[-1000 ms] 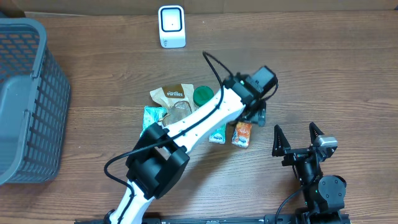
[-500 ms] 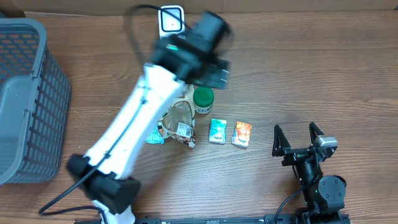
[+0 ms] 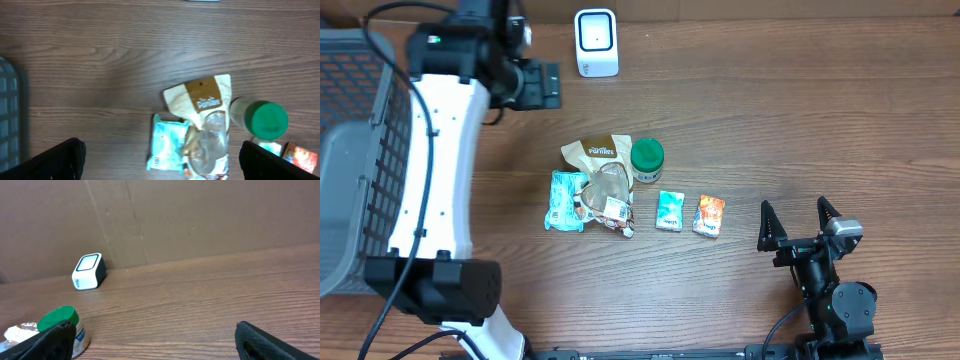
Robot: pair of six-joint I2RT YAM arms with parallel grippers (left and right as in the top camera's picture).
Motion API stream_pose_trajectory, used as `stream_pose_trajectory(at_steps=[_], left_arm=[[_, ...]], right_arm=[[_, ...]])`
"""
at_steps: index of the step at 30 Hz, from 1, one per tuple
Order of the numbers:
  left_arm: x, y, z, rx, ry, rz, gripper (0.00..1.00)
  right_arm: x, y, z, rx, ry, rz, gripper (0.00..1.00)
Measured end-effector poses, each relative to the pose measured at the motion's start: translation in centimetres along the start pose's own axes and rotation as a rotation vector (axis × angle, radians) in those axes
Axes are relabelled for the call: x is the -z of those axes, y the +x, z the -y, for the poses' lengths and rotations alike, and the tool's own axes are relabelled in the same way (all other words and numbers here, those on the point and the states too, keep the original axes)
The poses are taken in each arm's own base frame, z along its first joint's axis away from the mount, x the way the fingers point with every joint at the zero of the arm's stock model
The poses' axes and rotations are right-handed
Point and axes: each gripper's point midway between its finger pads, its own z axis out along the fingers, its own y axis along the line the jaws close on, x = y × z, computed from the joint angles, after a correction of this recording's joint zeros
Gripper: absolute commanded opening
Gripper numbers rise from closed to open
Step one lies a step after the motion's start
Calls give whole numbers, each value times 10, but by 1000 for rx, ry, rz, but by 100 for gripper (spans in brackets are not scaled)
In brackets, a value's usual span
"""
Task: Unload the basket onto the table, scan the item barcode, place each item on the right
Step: 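Open the left gripper and withdraw it toward the basket, then move the right gripper toward the orange box on the table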
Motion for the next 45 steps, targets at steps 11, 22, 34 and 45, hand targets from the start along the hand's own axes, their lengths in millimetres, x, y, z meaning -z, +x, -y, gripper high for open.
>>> stream_pose_trajectory(at_steps=[11, 22, 34, 45], left_arm=[[3, -4, -51, 18, -9, 4, 100], [7, -15, -84, 57, -23, 57, 100], [7, -14, -84, -11, -30, 51, 99], [7, -14, -84, -12, -30, 51, 99]], right_arm=[[0, 0, 0, 0, 1, 0, 100], [0, 0, 0, 0, 0, 0, 100], [0, 0, 0, 0, 0, 0, 100], [0, -1, 0, 0, 0, 3, 100]])
